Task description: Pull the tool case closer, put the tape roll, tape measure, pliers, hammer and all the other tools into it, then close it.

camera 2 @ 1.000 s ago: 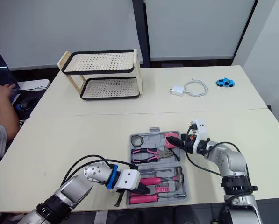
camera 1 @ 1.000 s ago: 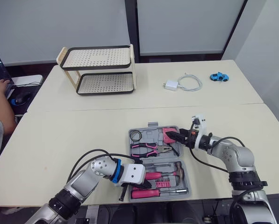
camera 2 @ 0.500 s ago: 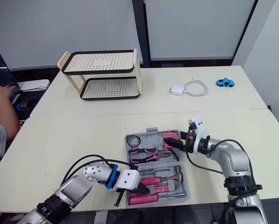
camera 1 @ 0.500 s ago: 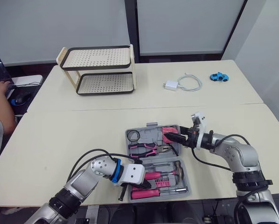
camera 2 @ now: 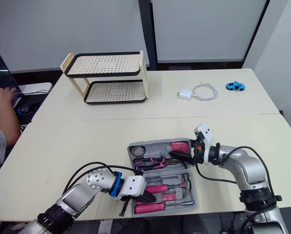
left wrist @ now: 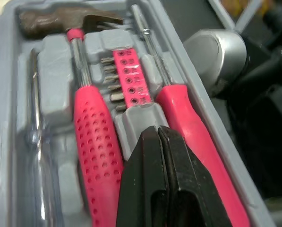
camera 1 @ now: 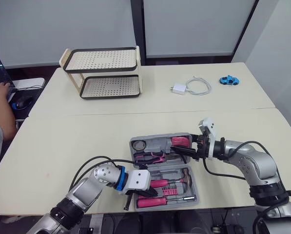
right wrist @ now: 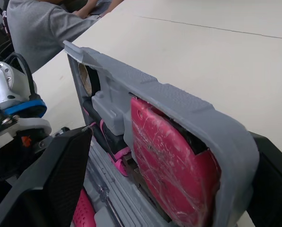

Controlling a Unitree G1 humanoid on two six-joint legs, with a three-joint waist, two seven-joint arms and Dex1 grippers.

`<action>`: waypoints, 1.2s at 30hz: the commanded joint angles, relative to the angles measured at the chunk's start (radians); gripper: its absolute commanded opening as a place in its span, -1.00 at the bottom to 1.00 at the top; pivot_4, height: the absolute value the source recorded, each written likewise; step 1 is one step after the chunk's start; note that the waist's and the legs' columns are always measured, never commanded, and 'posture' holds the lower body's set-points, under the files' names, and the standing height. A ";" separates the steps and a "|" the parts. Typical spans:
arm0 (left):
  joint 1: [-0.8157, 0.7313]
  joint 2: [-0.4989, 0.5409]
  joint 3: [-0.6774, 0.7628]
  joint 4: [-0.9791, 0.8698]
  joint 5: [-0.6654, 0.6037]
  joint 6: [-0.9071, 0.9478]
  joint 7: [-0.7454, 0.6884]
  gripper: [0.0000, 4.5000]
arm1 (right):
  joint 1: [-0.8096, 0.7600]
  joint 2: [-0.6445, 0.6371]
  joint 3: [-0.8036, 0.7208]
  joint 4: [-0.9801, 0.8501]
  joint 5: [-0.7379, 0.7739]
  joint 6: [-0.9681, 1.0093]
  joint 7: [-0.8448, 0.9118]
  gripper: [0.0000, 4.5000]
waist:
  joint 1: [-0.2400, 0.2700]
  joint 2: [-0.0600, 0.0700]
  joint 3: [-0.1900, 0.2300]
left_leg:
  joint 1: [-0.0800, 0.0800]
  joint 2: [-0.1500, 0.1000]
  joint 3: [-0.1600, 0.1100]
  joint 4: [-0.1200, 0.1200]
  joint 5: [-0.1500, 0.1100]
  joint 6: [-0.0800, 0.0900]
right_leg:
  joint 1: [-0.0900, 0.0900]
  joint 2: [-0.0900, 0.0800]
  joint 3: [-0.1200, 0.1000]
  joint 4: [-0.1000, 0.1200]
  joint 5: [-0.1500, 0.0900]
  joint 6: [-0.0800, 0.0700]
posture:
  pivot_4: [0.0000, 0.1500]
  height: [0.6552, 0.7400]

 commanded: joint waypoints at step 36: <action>0.061 0.310 0.378 -0.036 -0.161 0.334 0.000 -1.00 | 0.647 -0.625 -0.393 -0.688 0.021 -0.145 0.248 0.99 | 0.024 -0.010 0.009 | -0.002 0.001 0.001 0.000 0.000 0.000 | 0.000 -0.001 -0.001 -0.002 0.000 0.000 | 1.00 1.00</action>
